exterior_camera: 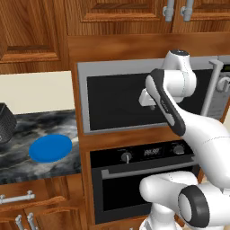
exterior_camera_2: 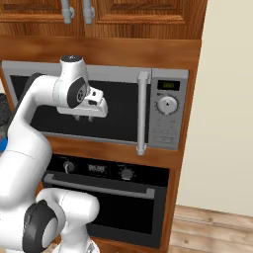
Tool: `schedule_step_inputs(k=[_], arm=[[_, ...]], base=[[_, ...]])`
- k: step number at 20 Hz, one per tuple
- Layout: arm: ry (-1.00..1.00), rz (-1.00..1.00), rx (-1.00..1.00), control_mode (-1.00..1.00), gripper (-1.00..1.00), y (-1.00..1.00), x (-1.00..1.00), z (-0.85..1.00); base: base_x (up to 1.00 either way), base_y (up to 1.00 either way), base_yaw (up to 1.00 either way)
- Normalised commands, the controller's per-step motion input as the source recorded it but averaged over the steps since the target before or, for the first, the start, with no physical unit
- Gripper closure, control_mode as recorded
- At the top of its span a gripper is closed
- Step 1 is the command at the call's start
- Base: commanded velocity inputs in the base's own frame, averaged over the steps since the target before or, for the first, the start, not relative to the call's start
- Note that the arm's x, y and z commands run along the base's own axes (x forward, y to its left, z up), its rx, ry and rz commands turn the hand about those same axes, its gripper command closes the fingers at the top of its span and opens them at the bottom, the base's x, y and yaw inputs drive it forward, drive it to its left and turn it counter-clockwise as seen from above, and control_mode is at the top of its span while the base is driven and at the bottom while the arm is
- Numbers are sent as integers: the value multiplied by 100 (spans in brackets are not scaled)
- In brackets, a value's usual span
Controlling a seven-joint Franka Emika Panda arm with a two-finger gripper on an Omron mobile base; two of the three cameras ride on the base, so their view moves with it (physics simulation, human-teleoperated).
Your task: Take the baked cake out of the oven and place it on the plate for cooling. Then close the oven door.
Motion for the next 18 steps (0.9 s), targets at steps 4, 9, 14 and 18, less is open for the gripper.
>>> schedule_step_inputs(k=[4, 9, 14, 18], arm=[[0, 0, 0, 100, -100, 0, 0, 0], [0, 0, 0, 100, -100, 0, 0, 0], [0, 0, 0, 100, -100, 0, 0, 0], [0, 0, 0, 100, -100, 0, 0, 0]], base=[[0, 0, 0], [-9, 0, 0], [-43, 5, 0], [-49, 17, -8]])
